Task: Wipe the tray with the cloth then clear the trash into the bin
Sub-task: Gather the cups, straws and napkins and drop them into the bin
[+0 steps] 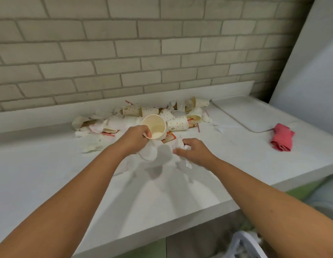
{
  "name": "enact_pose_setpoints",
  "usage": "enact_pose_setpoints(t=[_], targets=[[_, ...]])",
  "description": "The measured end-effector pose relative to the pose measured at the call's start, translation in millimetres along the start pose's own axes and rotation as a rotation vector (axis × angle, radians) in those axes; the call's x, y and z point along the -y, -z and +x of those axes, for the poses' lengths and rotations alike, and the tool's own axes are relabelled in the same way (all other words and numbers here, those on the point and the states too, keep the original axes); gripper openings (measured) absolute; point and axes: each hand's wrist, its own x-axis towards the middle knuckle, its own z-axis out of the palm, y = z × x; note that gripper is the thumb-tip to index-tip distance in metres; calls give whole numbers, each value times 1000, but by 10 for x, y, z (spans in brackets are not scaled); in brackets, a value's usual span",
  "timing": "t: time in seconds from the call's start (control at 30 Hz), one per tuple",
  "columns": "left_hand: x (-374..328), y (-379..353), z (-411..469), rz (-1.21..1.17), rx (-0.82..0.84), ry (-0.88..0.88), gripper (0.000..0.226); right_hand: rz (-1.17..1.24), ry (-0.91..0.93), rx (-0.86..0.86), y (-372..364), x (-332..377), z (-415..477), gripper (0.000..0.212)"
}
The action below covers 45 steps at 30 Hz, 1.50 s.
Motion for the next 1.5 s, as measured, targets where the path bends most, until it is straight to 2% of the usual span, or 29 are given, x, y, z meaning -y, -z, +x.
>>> enact_pose_setpoints(t=[0.3, 0.5, 0.57, 0.73, 0.93, 1.0, 1.07, 1.17, 1.23, 1.33, 1.43, 1.5], targets=[[-1518, -1250, -19, -167, 170, -249, 12, -11, -203, -360, 1252, -838, -673, 28], [-2285, -1977, -215, -207, 294, -374, 16, -32, -389, -541, 1913, -1497, -1232, 43], [-2482, -2234, -312, -205, 355, -395, 17, -26, -468, -579, 2075, -1760, -1453, 46], [-2758, -2890, -544, -134, 507, -419, 19, -5, -635, -651, 2257, -2371, -1988, 21], [-2849, -3492, -692, -58, 615, -374, 21, 88, -642, -748, 2234, -2831, -2296, 20], [-2846, -3627, -701, -32, 626, -357, 20, 100, -666, -734, 2226, -2961, -2325, 21], [-2832, -3742, -701, -24, 636, -335, 19, 96, -719, -643, 2215, -3112, -2351, 18], [-2816, -3874, -704, -3, 654, -319, 20, 25, -848, -461, 2219, -3320, -2410, 47], [-2817, -3936, -709, 11, 668, -313, 22, -5, -885, -457, 2249, -3371, -2427, 49], [-2837, -4020, -710, 33, 698, -321, 24, 57, -763, -540, 2318, -3333, -2411, 32], [-2890, -4104, -731, 56, 737, -342, 19, 144, -643, -379, 2357, -3171, -2390, 29], [-2934, -4158, -760, 50, 755, -348, 16, 39, -609, -269, 2363, -3151, -2389, 34]])
